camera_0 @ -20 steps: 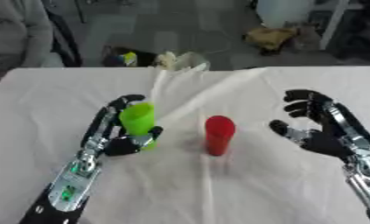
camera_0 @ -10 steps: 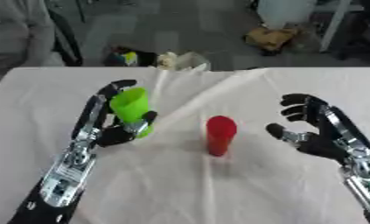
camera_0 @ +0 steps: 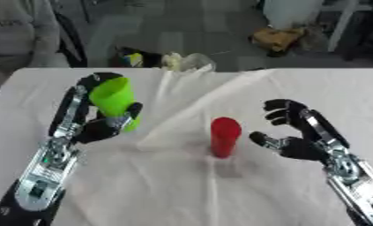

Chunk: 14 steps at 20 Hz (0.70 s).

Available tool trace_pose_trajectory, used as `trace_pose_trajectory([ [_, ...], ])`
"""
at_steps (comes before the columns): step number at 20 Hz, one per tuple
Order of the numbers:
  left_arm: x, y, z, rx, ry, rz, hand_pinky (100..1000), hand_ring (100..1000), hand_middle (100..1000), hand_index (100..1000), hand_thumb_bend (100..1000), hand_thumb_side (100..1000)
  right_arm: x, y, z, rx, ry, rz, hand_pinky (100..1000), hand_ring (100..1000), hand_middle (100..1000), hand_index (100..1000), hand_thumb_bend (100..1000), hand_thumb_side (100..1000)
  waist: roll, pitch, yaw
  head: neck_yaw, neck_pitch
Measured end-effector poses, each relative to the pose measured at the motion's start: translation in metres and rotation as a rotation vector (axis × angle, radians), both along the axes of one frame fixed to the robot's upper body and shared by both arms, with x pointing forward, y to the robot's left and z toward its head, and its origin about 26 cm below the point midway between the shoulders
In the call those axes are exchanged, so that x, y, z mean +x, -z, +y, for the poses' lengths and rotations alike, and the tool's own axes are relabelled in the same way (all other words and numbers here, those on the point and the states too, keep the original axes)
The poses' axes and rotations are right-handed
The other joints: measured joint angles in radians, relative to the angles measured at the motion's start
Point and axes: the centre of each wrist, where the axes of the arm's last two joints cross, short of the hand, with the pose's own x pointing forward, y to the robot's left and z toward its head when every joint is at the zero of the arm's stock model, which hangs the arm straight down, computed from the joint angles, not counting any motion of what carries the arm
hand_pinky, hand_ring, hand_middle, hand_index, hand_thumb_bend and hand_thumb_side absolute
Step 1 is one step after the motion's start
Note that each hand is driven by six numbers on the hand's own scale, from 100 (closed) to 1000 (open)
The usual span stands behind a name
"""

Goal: Pour the contents of one cup into another cup.

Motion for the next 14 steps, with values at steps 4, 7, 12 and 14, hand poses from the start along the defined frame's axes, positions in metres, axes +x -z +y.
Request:
trace_pose_trajectory([
  [4, -0.003, -0.004, -0.002, -0.013, 0.019, -0.005, 100, 139, 290, 681, 348, 159, 0.003, 0.004, 0.006, -0.036, -0.011, -0.006, 766, 760, 767, 836, 729, 397, 0.001, 0.0, 0.012, -0.011, 0.0],
  [7, -0.005, -0.006, -0.003, -0.019, 0.027, -0.008, 100, 139, 291, 682, 345, 160, 0.005, 0.008, 0.008, -0.071, -0.011, -0.011, 781, 770, 776, 841, 747, 404, 0.004, -0.001, 0.019, -0.019, 0.0],
  [12, -0.006, -0.008, -0.004, -0.019, 0.036, -0.011, 100, 140, 292, 683, 340, 163, 0.008, 0.017, 0.012, -0.131, -0.008, -0.026, 805, 782, 785, 849, 761, 414, 0.007, -0.006, 0.031, -0.032, -0.001],
  [14, -0.006, -0.008, -0.005, -0.018, 0.039, -0.01, 100, 141, 293, 683, 340, 163, 0.01, 0.019, 0.015, -0.151, -0.008, -0.037, 805, 780, 783, 849, 760, 413, 0.01, -0.006, 0.036, -0.035, -0.001],
])
